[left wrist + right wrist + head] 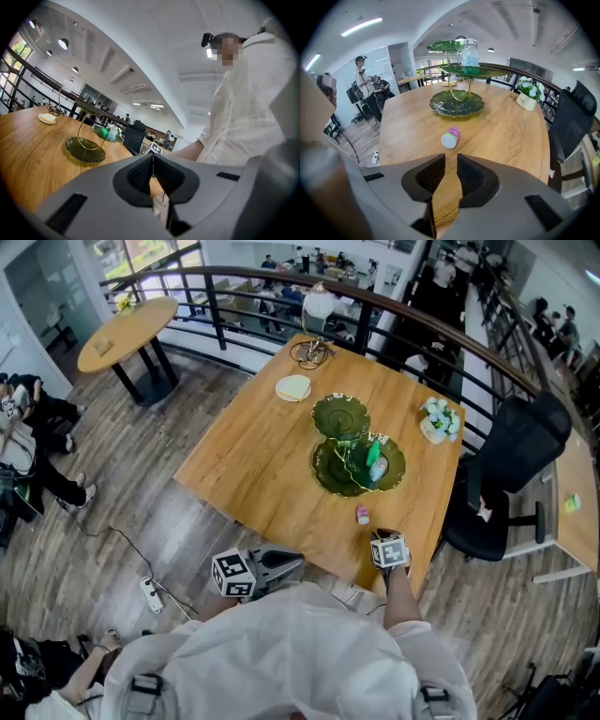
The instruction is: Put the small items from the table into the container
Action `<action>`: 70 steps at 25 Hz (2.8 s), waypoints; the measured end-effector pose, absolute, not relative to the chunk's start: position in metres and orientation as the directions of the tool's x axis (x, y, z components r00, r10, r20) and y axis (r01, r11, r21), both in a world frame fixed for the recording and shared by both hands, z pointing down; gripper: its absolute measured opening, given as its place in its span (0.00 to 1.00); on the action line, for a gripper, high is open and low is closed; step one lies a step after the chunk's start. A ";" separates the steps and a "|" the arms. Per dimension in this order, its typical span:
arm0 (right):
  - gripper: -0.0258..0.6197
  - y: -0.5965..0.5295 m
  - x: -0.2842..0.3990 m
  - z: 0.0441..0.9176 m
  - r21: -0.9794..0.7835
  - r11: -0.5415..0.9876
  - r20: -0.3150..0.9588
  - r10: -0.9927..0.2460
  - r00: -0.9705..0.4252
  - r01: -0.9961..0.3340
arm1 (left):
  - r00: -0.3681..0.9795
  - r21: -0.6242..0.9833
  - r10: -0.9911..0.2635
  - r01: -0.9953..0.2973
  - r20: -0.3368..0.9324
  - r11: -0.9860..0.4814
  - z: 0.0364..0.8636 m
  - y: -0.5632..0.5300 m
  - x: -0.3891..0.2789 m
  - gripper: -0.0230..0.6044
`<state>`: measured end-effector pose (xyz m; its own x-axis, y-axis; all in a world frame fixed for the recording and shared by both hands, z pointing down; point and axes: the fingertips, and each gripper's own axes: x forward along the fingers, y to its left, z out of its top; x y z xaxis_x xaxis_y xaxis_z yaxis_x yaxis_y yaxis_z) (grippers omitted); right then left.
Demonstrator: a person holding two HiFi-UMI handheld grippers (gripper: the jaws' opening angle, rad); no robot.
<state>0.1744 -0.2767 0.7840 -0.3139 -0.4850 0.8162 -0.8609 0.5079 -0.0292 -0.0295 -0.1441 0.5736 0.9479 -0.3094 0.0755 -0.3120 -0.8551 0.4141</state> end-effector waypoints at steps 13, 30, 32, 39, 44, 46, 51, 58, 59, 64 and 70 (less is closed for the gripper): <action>0.44 -0.341 0.149 0.793 -0.093 0.418 0.826 -0.474 -0.304 -0.904 | 0.916 0.434 -0.389 -0.389 0.094 -0.813 0.577 -0.147 -0.050 0.05; 0.33 -0.344 0.155 0.841 -0.079 0.488 0.911 -0.319 -0.261 -0.869 | 0.890 0.461 -0.433 -0.447 0.142 -0.767 0.583 -0.151 -0.061 0.05; 0.31 -0.342 0.156 0.841 -0.072 0.494 0.911 -0.321 -0.259 -0.866 | 0.891 0.461 -0.431 -0.444 0.141 -0.769 0.584 -0.153 -0.059 0.05; 0.30 -0.330 0.157 0.829 -0.100 0.478 0.886 -0.357 -0.297 -0.872 | 0.905 0.458 -0.408 -0.415 0.120 -0.786 0.583 -0.159 -0.048 0.05; 0.30 -0.327 0.160 0.804 -0.115 0.447 0.851 -0.415 -0.320 -0.887 | 0.920 0.455 -0.378 -0.382 0.103 -0.804 0.581 -0.162 -0.042 0.05; 0.30 -0.325 0.162 0.797 -0.114 0.442 0.845 -0.428 -0.321 -0.890 | 0.927 0.454 -0.363 -0.365 0.095 -0.813 0.580 -0.162 -0.038 0.05; 0.30 -0.315 0.163 0.778 -0.126 0.445 0.823 -0.453 -0.344 -0.887 | 0.938 0.450 -0.337 -0.335 0.079 -0.828 0.579 -0.162 -0.031 0.05; 0.30 -0.306 0.156 0.737 -0.153 0.447 0.761 -0.516 -0.393 -0.882 | 0.947 0.445 -0.315 -0.307 0.058 -0.841 0.576 -0.163 -0.025 0.05; 0.30 -0.305 0.156 0.733 -0.149 0.447 0.754 -0.526 -0.394 -0.882 | 0.949 0.444 -0.311 -0.303 0.056 -0.843 0.576 -0.163 -0.024 0.05; 0.30 -0.307 0.162 0.713 -0.136 0.444 0.725 -0.565 -0.395 -0.885 | 0.952 0.442 -0.302 -0.291 0.047 -0.848 0.576 -0.162 -0.020 0.05; 0.30 -0.321 0.177 0.685 -0.115 0.421 0.688 -0.619 -0.378 -0.900 | 0.950 0.445 -0.309 -0.291 0.034 -0.847 0.576 -0.161 -0.023 0.05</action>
